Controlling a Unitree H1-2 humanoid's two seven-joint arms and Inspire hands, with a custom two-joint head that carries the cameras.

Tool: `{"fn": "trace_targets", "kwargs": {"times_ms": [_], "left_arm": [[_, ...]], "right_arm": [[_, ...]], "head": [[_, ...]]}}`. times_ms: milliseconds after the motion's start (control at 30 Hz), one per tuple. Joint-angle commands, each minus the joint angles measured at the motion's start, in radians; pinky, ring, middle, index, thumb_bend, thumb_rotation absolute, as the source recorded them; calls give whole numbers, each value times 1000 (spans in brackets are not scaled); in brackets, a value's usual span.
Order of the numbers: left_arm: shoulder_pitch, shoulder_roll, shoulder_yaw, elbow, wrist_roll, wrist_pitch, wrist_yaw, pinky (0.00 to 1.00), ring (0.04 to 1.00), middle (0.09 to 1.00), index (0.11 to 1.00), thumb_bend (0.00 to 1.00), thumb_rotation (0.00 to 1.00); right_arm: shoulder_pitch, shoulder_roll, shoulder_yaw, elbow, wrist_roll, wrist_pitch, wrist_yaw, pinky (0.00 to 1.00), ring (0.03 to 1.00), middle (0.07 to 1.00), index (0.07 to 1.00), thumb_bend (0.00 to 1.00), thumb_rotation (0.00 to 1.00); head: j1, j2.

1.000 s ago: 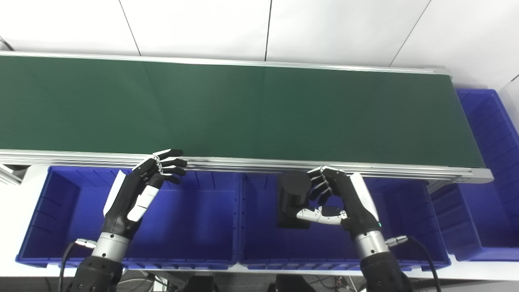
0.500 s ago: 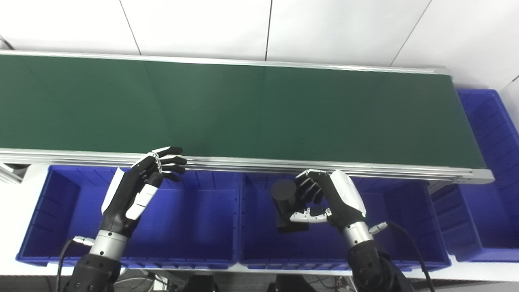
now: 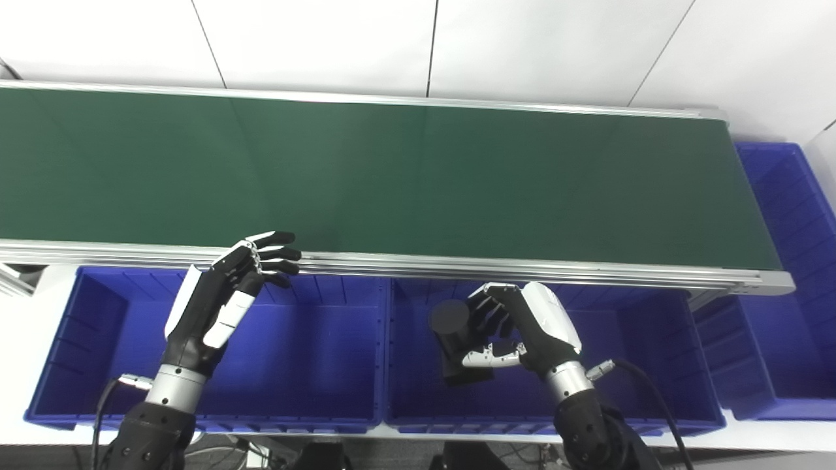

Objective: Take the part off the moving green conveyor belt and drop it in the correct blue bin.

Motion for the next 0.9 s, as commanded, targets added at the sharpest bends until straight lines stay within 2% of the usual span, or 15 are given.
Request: {"fn": "trace_targets", "kwargs": {"times_ms": [0,33,100,133,167,200,233,300,333,400,467,667,867], "left_arm": [[-14,4,3,-17,-12,-25,-1,539,623,680,750,697,898],[-14,3,3,-17,-10,-26,0,538,622,680,749,700,899],[-13,0,2,-19,-7,-24,2,535,620,679,747,705,901],[-12,-2,1,-21,-7,-20,2,536,621,679,747,706,900],[-11,-3,0,-23,-7,-18,3,537,622,681,748,704,900],[-11,-4,0,-22,-7,-19,2,537,623,681,748,703,899],[-11,-4,-1,-21,-7,-21,2,538,624,683,749,701,900],[-11,-5,-2,-17,-6,-25,2,539,625,684,751,700,901],[-11,-6,-2,-16,-5,-25,3,539,625,684,751,700,900],[-10,-8,-2,-16,-5,-23,4,540,626,685,750,708,899],[-10,-8,-2,-15,-6,-25,3,540,625,686,750,704,898],[-10,-9,-1,-11,-2,-32,3,538,624,687,751,691,899],[-8,-11,-1,-4,-6,-36,1,542,624,687,752,693,893]], "right_arm": [[-15,-2,6,-46,-7,26,22,361,416,509,550,502,0],[-15,-4,8,-51,-15,38,32,397,410,505,549,507,0],[-15,-7,10,-59,-28,55,49,491,546,481,525,520,0],[-15,-10,12,-63,-34,62,58,540,609,610,508,516,79],[-16,-11,13,-66,-38,68,64,569,647,671,633,581,95],[-17,-17,17,-68,-44,72,75,587,671,710,711,621,105],[-18,-21,20,-70,-47,73,82,637,729,768,783,640,171],[-20,-33,27,-76,-46,79,108,723,831,867,894,674,326],[-21,-38,30,-79,-43,80,119,738,852,890,920,686,367],[-21,-45,34,-85,-41,80,131,753,878,928,963,730,425],[-22,-47,37,-88,-41,83,139,766,890,940,976,763,440],[-21,-40,32,-79,-27,75,130,773,907,967,1000,884,443],[-14,-34,21,-78,-1,64,117,743,890,960,1000,915,456]], "head": [[2,-2],[2,-2],[3,-4],[5,-7],[5,-7],[6,-8],[6,-8],[9,-11],[10,-12],[11,-13],[11,-14],[9,-17],[17,-28]]}}
